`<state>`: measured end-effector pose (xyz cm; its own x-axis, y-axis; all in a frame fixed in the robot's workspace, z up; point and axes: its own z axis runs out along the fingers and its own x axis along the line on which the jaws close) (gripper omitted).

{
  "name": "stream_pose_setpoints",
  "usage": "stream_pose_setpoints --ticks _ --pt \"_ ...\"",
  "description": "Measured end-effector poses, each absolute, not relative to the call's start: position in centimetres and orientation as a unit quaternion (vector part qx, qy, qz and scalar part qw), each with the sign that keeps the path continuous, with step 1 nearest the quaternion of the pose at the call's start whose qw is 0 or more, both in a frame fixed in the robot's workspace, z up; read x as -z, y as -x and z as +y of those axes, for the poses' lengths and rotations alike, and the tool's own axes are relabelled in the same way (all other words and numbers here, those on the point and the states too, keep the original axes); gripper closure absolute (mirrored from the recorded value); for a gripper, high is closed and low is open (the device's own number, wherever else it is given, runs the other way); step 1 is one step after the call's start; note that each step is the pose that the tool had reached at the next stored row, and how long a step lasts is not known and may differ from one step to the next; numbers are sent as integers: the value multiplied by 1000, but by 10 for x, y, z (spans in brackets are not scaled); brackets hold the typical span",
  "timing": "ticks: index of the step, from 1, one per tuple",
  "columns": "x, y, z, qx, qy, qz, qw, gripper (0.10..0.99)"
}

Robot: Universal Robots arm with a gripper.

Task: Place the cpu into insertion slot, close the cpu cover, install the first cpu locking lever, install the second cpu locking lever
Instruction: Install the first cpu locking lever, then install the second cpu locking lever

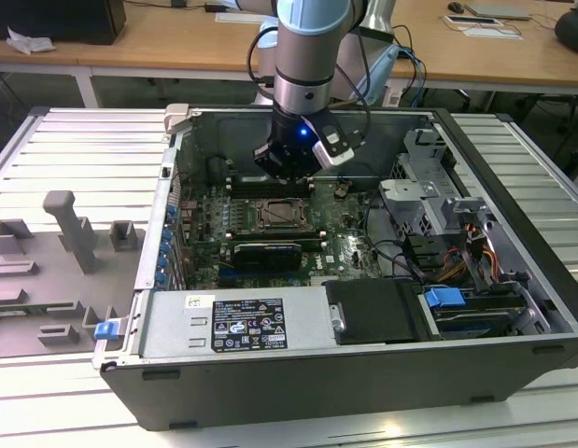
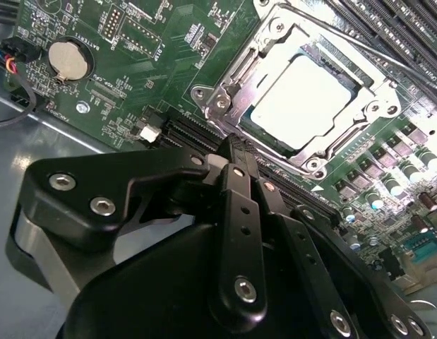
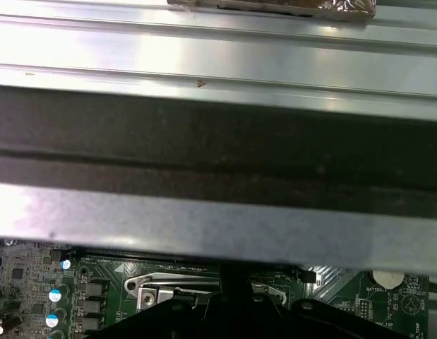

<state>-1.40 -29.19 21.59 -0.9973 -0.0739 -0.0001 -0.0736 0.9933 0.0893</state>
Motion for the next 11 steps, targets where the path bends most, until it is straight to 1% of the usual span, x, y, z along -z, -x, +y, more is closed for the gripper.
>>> stream_pose_setpoints --ticks 11 --pt "-216 14 -298 45 -37 -998 2 980"
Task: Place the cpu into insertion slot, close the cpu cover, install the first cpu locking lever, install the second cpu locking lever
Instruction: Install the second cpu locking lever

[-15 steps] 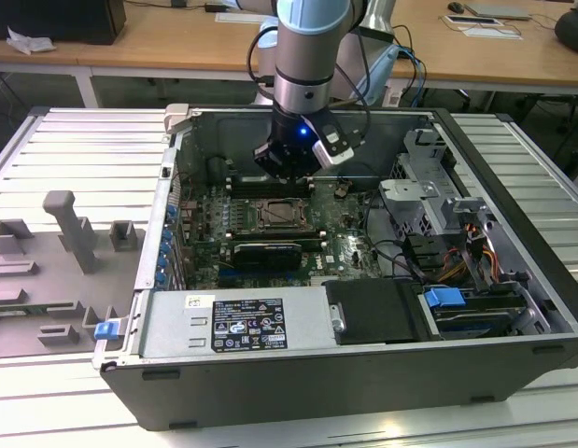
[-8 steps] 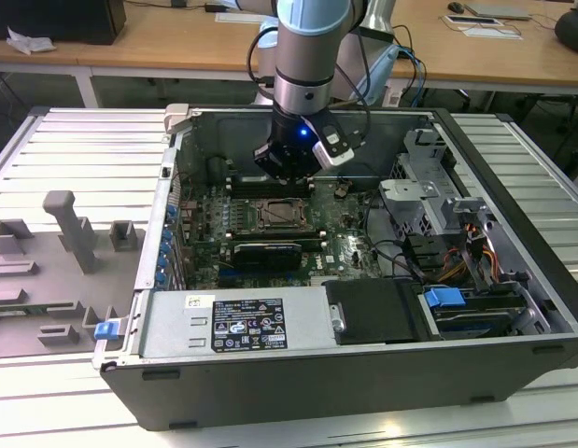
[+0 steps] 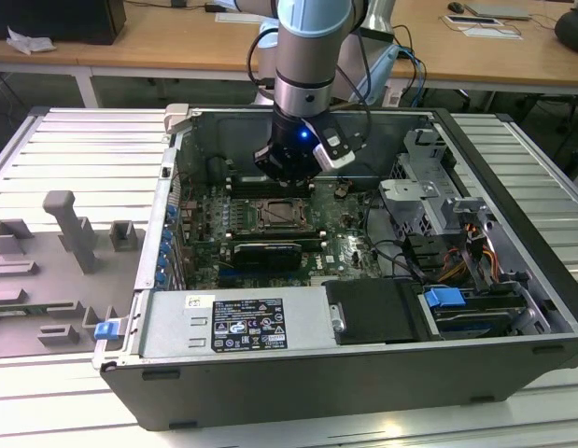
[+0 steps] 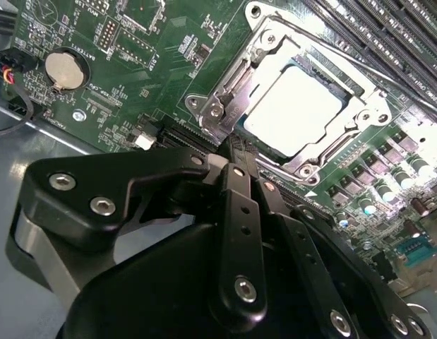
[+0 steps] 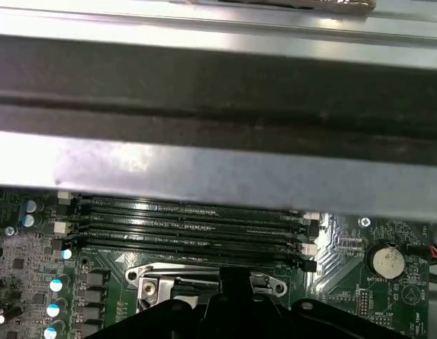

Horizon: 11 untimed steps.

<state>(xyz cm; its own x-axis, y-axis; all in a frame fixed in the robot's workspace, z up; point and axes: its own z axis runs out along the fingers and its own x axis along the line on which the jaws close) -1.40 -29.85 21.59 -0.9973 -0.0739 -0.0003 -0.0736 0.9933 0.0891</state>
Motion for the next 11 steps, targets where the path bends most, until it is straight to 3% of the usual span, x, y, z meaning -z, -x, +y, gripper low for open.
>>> stream_pose_setpoints --ticks 11 --pt "-233 14 -301 45 -37 -998 1 980"
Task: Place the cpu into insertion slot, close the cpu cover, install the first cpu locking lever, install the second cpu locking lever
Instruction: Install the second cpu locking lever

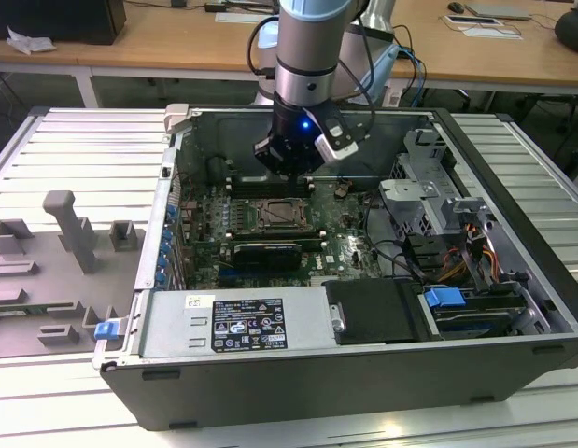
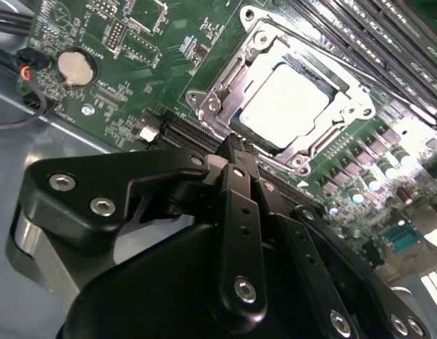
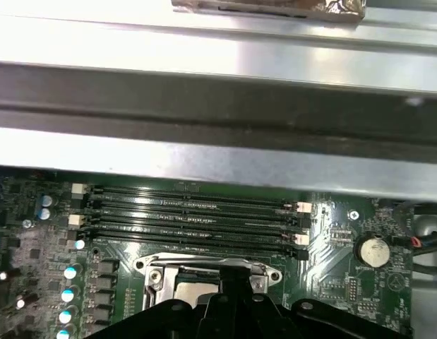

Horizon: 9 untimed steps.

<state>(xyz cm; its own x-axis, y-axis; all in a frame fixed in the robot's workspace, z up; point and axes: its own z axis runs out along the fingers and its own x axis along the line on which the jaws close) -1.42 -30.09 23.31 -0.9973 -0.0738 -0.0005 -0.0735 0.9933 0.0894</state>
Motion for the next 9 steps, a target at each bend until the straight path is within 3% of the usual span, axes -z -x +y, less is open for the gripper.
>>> stream_pose_setpoints --ticks 9 --pt "-233 14 -313 45 -37 -998 2 980"
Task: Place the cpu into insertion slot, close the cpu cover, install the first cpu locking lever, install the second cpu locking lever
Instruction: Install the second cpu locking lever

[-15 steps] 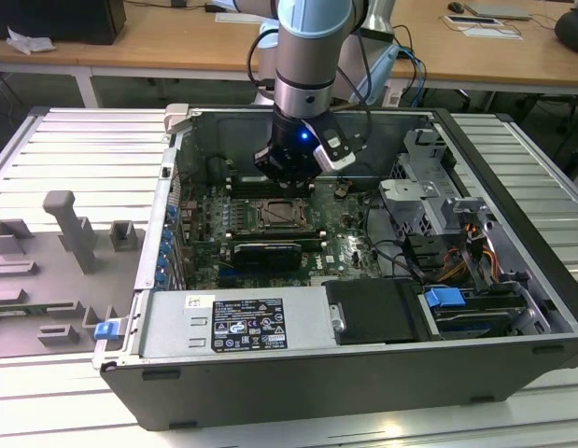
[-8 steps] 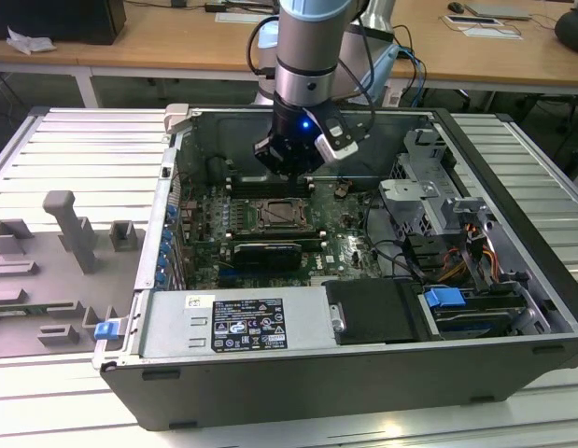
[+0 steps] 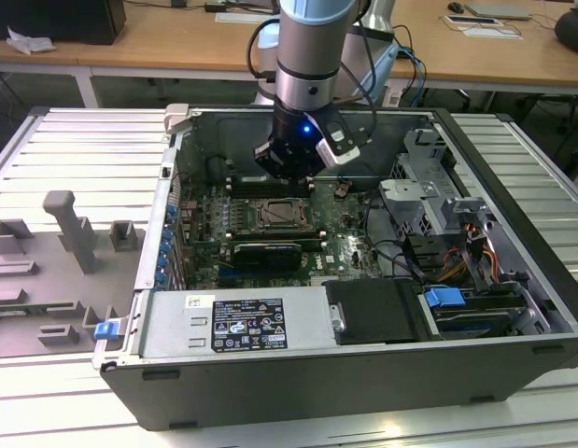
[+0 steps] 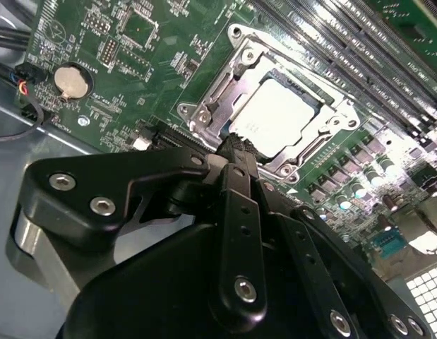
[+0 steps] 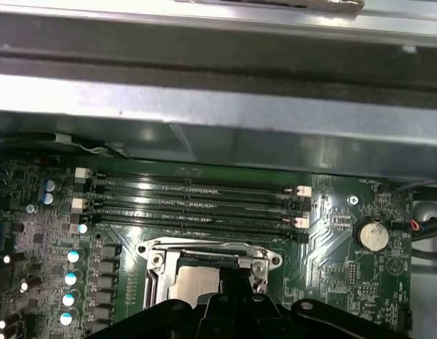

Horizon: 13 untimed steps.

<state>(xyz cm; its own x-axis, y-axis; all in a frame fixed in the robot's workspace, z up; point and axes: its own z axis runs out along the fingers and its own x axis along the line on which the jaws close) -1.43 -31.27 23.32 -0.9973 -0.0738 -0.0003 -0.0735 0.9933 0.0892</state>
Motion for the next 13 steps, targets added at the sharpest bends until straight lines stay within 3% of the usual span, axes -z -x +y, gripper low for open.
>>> stream_pose_setpoints --ticks 13 --pt "-242 14 -320 45 -37 -998 2 980"
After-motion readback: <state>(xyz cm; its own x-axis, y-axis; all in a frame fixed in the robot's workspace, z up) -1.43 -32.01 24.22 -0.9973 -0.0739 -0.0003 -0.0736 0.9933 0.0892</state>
